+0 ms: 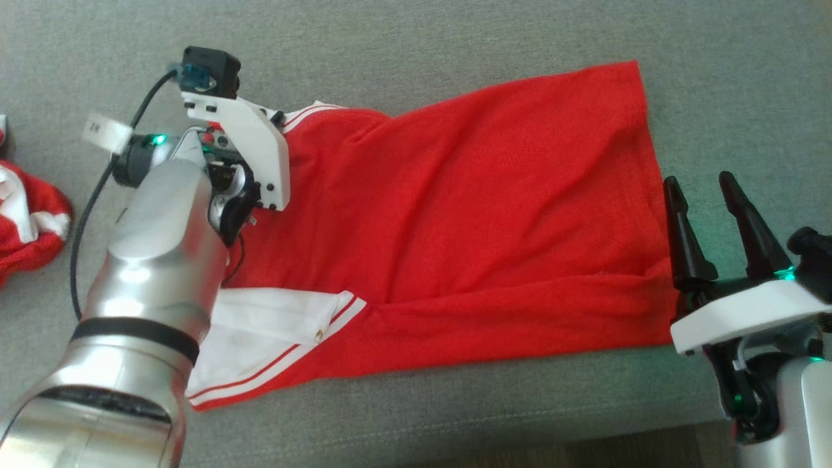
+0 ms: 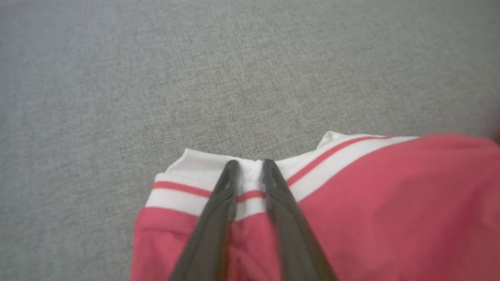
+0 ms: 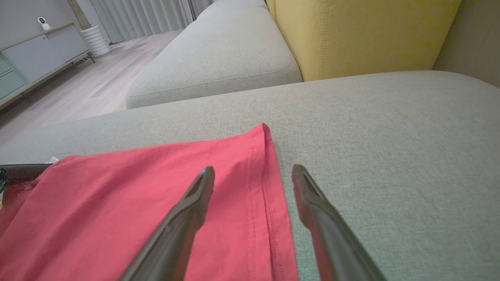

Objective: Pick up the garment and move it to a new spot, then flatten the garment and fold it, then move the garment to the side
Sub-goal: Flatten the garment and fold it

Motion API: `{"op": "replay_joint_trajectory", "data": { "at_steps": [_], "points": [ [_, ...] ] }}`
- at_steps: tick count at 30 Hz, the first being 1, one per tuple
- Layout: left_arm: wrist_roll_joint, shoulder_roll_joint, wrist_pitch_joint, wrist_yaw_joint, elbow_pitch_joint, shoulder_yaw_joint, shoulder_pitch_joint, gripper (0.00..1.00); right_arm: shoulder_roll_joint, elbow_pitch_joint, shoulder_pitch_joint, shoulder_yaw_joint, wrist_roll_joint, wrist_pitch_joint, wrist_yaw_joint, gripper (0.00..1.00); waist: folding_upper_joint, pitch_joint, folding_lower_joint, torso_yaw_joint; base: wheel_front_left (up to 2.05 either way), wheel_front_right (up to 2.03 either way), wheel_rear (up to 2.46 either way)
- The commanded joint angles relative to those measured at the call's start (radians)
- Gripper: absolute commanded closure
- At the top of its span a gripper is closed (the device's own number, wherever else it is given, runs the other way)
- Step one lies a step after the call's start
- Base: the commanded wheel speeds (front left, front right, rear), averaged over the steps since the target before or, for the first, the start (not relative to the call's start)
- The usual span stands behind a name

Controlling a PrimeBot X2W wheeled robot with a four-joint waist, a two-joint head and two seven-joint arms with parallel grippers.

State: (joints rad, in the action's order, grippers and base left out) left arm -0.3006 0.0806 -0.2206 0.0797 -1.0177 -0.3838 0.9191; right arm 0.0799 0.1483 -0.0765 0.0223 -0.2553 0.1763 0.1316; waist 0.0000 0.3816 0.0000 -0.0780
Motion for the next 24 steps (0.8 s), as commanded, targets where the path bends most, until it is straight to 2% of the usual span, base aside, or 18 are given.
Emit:
{"op": "replay_joint_trajectory", "data": {
  "at_steps": [1, 6, 17, 24],
  "points": [
    [0.007, 0.018, -0.047, 0.002, -0.050, -0.005, -0.038, 1.00, 0.011, 0.033, -0.031, -0.022, -0.008, 0.004, -0.001, 0.00, 0.0000, 0.000, 0.0000, -0.005, 0.00, 0.00, 0.00],
    [0.001, 0.011, -0.062, -0.003, -0.106, -0.013, -0.034, 1.00, 0.011, 0.031, -0.029, -0.016, -0.013, 0.009, -0.001, 0.00, 0.0000, -0.005, 0.0000, -0.015, 0.00, 0.00, 0.00],
    [-0.036, 0.007, 0.194, -0.047, -0.047, 0.028, -0.009, 1.00, 0.041, 0.014, -0.062, 0.017, -0.019, -0.009, -0.001, 0.00, 0.0000, -0.034, 0.0000, 0.017, 0.00, 0.00, 0.00],
    [-0.047, 0.003, 0.285, -0.060, 0.017, 0.036, -0.011, 1.00, 0.073, -0.033, -0.127, 0.018, -0.037, -0.008, -0.001, 0.00, 0.0000, -0.041, 0.0000, 0.034, 0.00, 0.00, 0.00]
  ]
}}
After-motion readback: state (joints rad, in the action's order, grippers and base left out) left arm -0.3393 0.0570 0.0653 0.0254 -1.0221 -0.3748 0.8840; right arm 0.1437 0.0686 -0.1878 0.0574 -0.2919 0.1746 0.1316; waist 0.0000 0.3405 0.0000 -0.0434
